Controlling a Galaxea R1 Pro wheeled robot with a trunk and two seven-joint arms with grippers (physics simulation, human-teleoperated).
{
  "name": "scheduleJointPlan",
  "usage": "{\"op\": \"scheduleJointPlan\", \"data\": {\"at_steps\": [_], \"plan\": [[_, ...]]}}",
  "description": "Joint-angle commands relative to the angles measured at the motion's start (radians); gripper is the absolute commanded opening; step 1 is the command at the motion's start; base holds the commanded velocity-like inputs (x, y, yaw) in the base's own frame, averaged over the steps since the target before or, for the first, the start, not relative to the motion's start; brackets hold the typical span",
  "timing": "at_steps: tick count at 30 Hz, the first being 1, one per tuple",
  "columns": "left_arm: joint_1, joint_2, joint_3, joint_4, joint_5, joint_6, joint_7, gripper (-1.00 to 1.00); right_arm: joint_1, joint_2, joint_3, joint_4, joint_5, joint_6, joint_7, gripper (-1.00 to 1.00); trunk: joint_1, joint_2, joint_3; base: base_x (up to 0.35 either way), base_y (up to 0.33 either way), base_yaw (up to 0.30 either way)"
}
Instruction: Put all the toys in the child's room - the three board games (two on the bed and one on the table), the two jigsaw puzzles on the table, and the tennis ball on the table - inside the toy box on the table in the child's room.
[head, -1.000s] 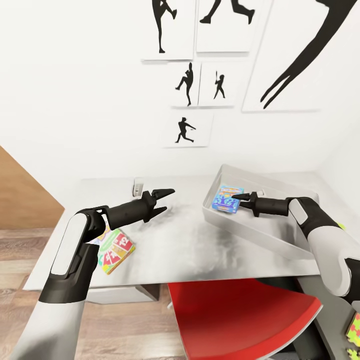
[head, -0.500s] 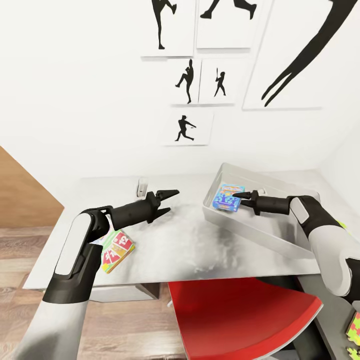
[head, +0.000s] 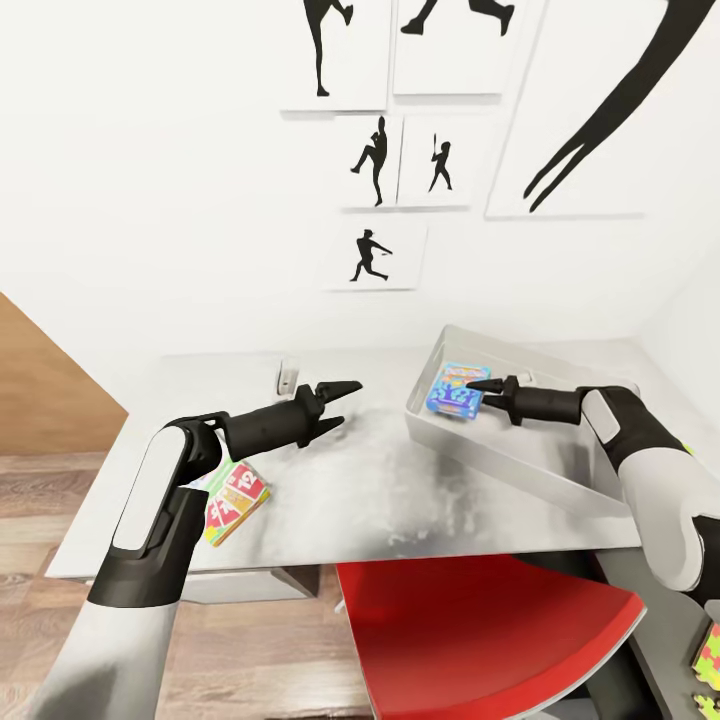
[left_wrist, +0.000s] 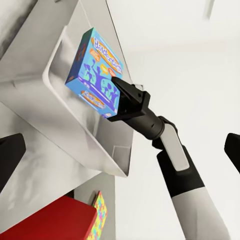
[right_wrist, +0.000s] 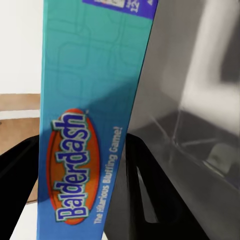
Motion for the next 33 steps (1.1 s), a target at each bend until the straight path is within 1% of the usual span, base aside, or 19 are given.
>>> {"op": "scheduleJointPlan", "data": {"at_steps": [1, 5, 10, 14, 23, 33], "plan": [[-0.001, -0.001, 0.000, -0.001, 0.010, 0.002, 0.011, 1.00, -0.003, 0.001, -0.004, 0.000, 0.008, 0.002, 0.007, -1.00, 0.001, -0.002, -0.002, 0.000, 0.000, 0.000], [-0.001, -0.001, 0.000, -0.001, 0.010, 0.001, 0.011, 1.00, -0.009, 0.002, -0.004, -0.001, 0.009, 0.002, 0.001, -1.00, 0.001, -0.002, -0.004, 0.000, 0.000, 0.000], [-0.001, -0.001, 0.000, -0.001, 0.010, 0.002, 0.011, 1.00, -0.022, 0.005, -0.004, -0.002, 0.008, 0.002, -0.053, -1.00, 0.001, -0.002, -0.008, 0.000, 0.000, 0.000], [-0.001, -0.001, -0.001, -0.001, 0.010, 0.002, 0.011, 1.00, -0.028, 0.006, -0.004, -0.002, 0.006, 0.002, -0.078, -1.00, 0.001, -0.002, -0.012, 0.000, 0.000, 0.000], [-0.001, -0.001, 0.000, -0.001, 0.010, 0.001, 0.011, 1.00, -0.034, 0.007, -0.004, -0.002, 0.003, 0.002, -0.100, -1.00, 0.001, -0.002, -0.023, 0.000, 0.000, 0.000], [-0.001, -0.001, -0.001, -0.001, 0.010, 0.001, 0.011, 1.00, -0.035, 0.007, -0.004, -0.003, 0.003, 0.002, -0.104, -1.00, 0.001, -0.002, -0.036, 0.000, 0.000, 0.000]]}}
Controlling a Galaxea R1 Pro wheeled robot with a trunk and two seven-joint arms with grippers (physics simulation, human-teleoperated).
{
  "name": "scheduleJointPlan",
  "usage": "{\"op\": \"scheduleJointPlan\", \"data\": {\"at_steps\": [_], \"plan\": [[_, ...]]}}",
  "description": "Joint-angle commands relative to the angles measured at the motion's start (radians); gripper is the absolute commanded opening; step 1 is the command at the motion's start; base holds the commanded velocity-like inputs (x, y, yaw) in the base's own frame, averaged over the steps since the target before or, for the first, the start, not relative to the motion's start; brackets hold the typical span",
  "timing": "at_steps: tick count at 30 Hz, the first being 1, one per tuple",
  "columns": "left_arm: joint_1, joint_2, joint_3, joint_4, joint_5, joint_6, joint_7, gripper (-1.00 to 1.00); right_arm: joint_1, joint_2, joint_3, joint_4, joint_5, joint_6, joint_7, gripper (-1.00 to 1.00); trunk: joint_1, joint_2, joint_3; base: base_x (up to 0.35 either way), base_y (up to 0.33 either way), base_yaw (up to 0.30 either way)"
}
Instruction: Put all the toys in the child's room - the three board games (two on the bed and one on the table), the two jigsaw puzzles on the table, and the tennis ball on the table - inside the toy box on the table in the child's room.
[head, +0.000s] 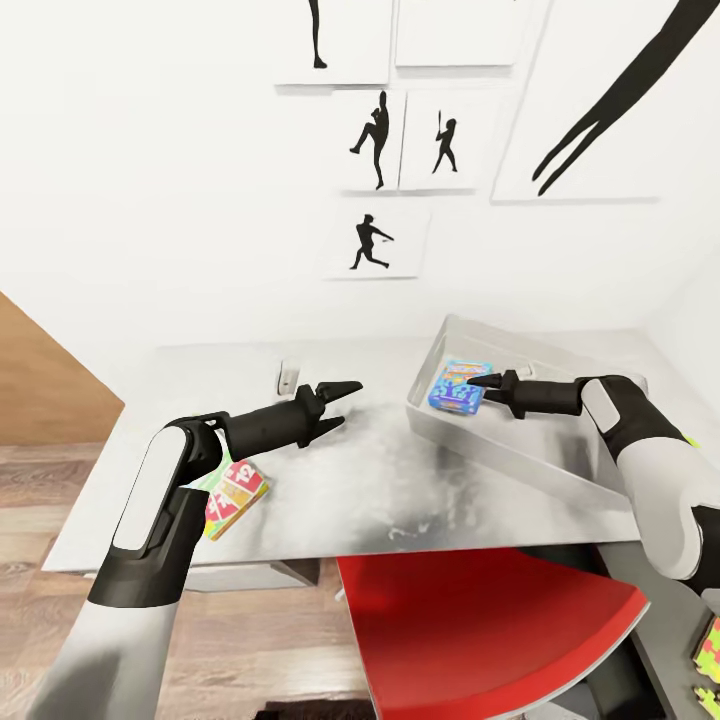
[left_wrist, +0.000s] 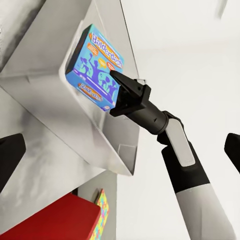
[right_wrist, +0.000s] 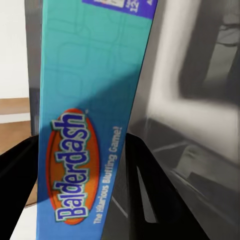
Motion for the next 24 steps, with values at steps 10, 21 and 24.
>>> {"op": "scheduleJointPlan", "data": {"at_steps": [10, 21, 24], "plan": [[-0.001, 0.000, 0.001, -0.001, 0.010, 0.001, 0.010, 1.00, -0.001, 0.001, -0.005, 0.001, 0.006, 0.003, 0.007, -1.00, 0.000, -0.002, -0.015, 0.000, 0.000, 0.000], [-0.001, 0.000, 0.001, -0.001, 0.010, 0.001, 0.010, 1.00, -0.001, 0.001, -0.005, 0.001, 0.006, 0.003, 0.007, -1.00, 0.000, -0.002, -0.030, 0.000, 0.000, 0.000], [-0.001, 0.000, 0.001, -0.001, 0.010, 0.001, 0.010, 1.00, -0.001, 0.001, -0.005, 0.001, 0.006, 0.003, 0.007, -1.00, 0.000, -0.002, -0.034, 0.000, 0.000, 0.000]]}}
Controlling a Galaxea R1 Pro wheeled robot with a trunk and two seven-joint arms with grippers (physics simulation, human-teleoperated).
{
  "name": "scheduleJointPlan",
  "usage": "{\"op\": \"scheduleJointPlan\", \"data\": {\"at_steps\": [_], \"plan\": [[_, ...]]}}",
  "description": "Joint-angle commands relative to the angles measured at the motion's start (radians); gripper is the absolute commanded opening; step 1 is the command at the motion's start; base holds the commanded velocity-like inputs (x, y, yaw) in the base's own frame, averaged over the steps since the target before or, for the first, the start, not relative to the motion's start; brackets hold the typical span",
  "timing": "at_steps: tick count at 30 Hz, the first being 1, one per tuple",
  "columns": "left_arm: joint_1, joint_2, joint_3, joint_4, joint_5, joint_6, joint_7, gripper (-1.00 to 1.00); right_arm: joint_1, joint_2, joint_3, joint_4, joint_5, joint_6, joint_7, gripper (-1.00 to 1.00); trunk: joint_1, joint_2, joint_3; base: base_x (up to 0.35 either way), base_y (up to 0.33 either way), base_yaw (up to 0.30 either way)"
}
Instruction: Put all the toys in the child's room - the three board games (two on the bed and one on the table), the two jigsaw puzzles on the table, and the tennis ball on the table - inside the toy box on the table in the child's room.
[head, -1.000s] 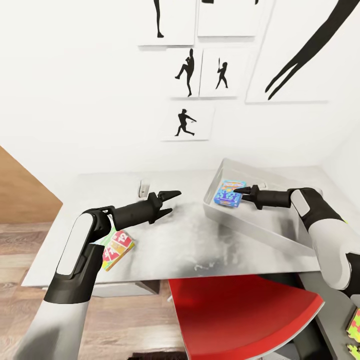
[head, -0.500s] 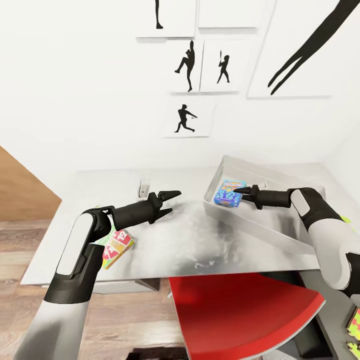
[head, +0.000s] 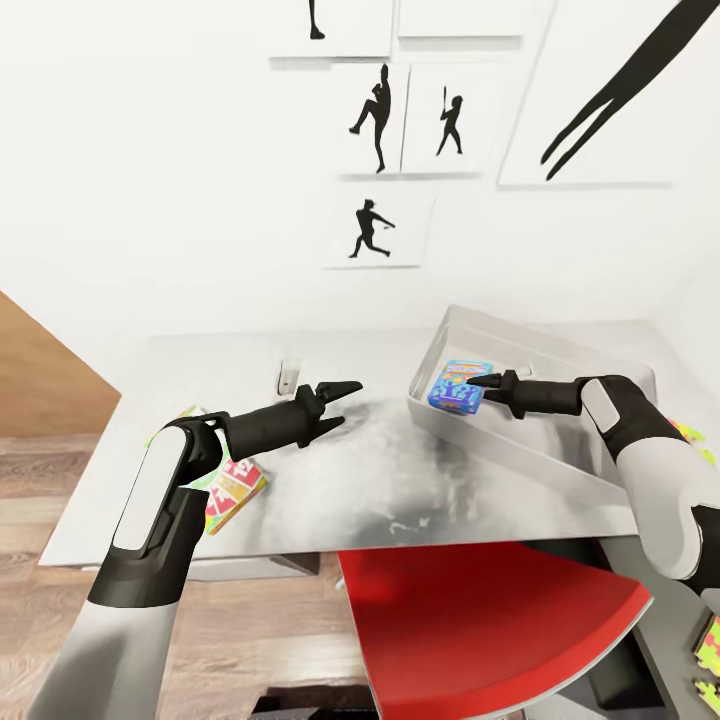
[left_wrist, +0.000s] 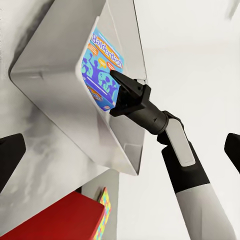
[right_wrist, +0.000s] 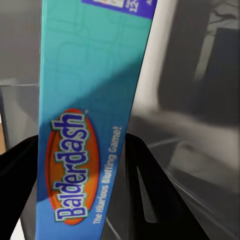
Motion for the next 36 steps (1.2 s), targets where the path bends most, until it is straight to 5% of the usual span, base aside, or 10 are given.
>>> {"op": "scheduleJointPlan", "data": {"at_steps": [1, 36], "plan": [[-0.001, 0.000, 0.001, -0.001, 0.010, 0.002, 0.010, 1.00, -0.001, 0.000, -0.005, 0.001, 0.007, 0.003, 0.008, -1.00, 0.000, -0.002, -0.002, 0.000, 0.000, 0.000], [-0.001, 0.000, 0.000, -0.001, 0.011, 0.002, 0.010, 1.00, -0.004, -0.001, -0.005, -0.018, 0.007, 0.003, 0.008, -1.00, 0.000, -0.002, -0.007, 0.000, 0.000, 0.000]]}}
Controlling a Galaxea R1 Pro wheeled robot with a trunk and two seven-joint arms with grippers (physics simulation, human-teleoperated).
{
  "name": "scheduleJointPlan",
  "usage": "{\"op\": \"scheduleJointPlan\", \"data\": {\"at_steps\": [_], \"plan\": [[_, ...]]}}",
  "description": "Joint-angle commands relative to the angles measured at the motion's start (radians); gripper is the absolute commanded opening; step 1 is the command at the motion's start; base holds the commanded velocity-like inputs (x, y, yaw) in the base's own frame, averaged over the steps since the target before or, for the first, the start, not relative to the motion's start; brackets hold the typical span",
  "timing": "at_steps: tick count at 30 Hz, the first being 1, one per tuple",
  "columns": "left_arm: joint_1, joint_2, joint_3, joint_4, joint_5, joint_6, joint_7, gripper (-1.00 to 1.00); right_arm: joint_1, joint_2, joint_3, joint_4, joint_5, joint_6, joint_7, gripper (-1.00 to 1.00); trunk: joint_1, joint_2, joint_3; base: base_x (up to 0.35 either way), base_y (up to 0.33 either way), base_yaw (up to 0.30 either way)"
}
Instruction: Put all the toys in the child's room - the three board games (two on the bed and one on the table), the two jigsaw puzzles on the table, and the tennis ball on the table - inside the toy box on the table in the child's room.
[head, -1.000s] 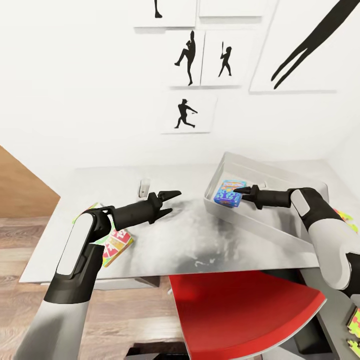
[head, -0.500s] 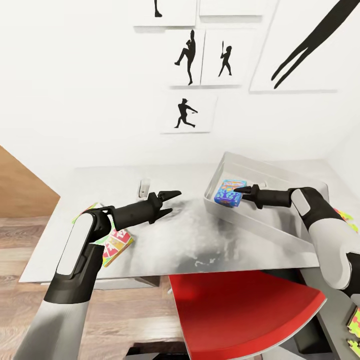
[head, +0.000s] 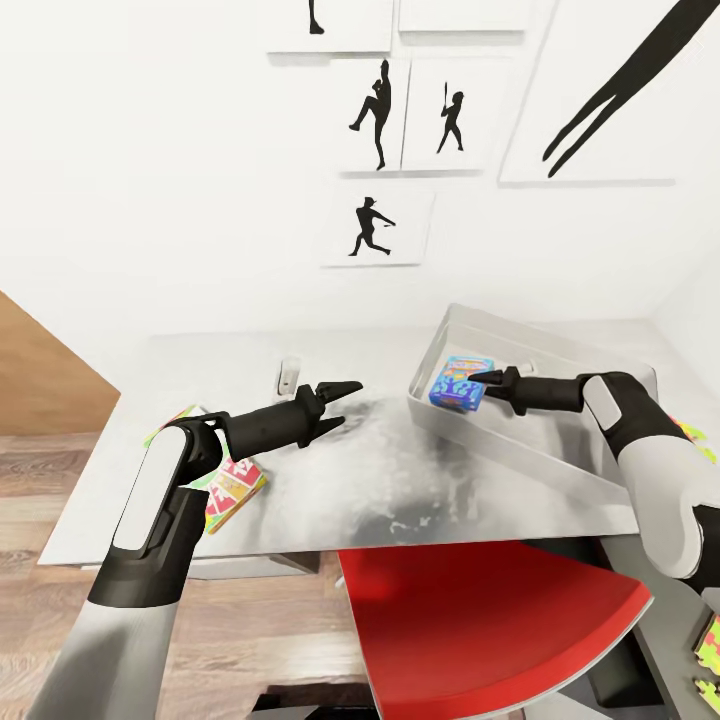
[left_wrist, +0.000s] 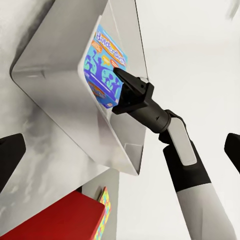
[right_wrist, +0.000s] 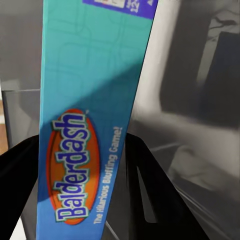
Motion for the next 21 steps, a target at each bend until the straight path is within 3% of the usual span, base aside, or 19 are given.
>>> {"op": "scheduleJointPlan", "data": {"at_steps": [1, 21], "plan": [[-0.001, 0.000, 0.001, -0.001, 0.010, 0.002, 0.010, 1.00, -0.001, 0.000, -0.005, 0.000, 0.008, 0.003, 0.008, -1.00, 0.001, -0.002, -0.001, 0.000, 0.000, 0.000], [-0.001, 0.000, 0.001, -0.001, 0.010, 0.002, 0.010, 1.00, -0.001, 0.004, -0.005, -0.004, 0.008, 0.003, 0.008, -1.00, 0.001, -0.002, -0.001, 0.000, 0.000, 0.000]]}}
